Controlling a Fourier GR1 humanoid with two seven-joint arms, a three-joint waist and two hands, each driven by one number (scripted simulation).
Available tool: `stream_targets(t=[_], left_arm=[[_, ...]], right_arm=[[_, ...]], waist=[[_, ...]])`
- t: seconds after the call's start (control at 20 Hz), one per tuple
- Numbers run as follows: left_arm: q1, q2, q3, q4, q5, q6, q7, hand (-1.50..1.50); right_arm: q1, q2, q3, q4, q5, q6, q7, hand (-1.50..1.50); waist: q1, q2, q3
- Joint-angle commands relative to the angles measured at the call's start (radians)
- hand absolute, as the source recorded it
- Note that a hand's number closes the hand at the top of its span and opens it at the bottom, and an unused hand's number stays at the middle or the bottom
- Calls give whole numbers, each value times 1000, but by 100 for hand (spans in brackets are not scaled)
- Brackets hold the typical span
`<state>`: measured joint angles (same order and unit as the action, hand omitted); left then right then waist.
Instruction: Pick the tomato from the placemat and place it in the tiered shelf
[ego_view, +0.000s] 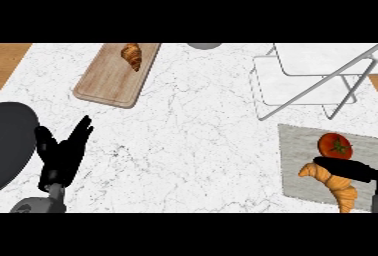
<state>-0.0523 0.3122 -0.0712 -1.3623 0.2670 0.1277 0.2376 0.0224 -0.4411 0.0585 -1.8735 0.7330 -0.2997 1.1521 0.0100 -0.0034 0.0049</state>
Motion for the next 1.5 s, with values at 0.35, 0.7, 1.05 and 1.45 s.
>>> stream_targets(t=[0.35, 0.7, 1.05, 1.45], left_arm=[[35, -52, -5, 17, -23, -18, -2, 0], [-8, -24, 43, 40, -6, -66, 26, 0], [-54, -90, 39, 76, -69, -19, 22, 0], [-10, -46, 96, 16, -44, -81, 71, 0]], right_arm=[[-88, 148, -38, 173, 116, 28, 66, -150], [-138, 178, -116, 271, 183, 52, 32, -150], [-162, 226, -146, 352, 247, -11, -56, -150], [-228, 192, -257, 570, 173, -88, -248, -150]], waist=[[-6, 4, -5], [-8, 5, -5], [-11, 4, -5], [-6, 5, -5]])
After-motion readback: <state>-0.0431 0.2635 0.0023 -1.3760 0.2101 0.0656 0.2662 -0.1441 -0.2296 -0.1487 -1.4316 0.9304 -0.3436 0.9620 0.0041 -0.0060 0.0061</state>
